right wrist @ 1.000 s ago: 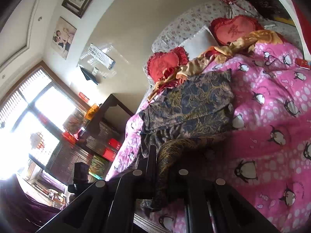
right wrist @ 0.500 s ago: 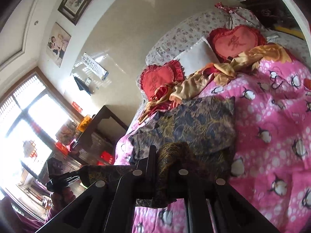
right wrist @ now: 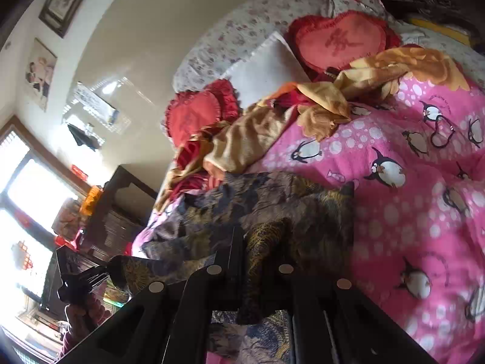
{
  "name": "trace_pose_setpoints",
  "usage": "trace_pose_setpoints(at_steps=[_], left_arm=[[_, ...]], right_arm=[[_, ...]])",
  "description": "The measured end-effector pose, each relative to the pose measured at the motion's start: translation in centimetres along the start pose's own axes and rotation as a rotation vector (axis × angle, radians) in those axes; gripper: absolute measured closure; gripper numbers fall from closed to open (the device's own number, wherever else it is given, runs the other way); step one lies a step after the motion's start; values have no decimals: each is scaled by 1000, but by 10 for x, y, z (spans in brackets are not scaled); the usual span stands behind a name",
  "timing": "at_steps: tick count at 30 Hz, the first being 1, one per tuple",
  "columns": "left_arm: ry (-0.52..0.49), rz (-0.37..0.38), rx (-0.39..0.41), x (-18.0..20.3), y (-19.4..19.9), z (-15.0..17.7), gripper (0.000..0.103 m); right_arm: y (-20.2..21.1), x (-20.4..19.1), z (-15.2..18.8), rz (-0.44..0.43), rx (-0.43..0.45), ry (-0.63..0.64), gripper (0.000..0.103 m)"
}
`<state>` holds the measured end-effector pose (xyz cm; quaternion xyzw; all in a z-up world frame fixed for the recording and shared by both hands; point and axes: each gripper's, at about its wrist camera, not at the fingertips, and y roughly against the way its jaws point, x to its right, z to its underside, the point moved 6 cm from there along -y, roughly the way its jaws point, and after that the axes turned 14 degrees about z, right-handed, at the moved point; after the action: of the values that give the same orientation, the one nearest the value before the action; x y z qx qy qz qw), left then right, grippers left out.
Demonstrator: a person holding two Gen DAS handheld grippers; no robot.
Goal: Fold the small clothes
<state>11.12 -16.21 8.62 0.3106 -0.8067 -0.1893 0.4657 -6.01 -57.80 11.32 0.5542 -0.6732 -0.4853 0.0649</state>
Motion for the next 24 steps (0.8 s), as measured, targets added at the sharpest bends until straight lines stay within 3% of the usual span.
trace_pose_setpoints(at_steps=[5,7,10,11,12,13,14,16,19,22,24], left_arm=[[58,-6,-23,-25,-34,-20,99],[72,23,-25,-29,-40,-28,99],[88,57,-35,-29,-37,-36,84],[77,60,-33,-27,-34,-38,67],[53,59,-14,-24,-27,-40,44],[38,64,8,-21,-20,-43,35],[28,72,33,-19,-11,-44,29],[20,82,45,-16,3,-43,29],[-50,44,-11,-10,14,-24,29],[-138,27,-127,-1,8,13,29],[-198,-20,-239,1,-8,41,29]], right_arm=[[-53,20,-22,33,-70,-83,96],[-71,33,-28,43,-120,-140,91],[-68,42,-37,-10,-107,-183,88],[-63,42,-38,-14,-94,-176,86],[-54,41,-39,-19,-73,-159,77],[-45,41,-39,-9,-47,-150,65],[-36,42,-39,-2,-23,-146,61],[-17,37,-35,-20,7,-113,61],[0,0,-9,-71,-12,66,63],[-5,-36,28,-112,-74,230,65],[-30,-54,59,-116,-170,304,65]])
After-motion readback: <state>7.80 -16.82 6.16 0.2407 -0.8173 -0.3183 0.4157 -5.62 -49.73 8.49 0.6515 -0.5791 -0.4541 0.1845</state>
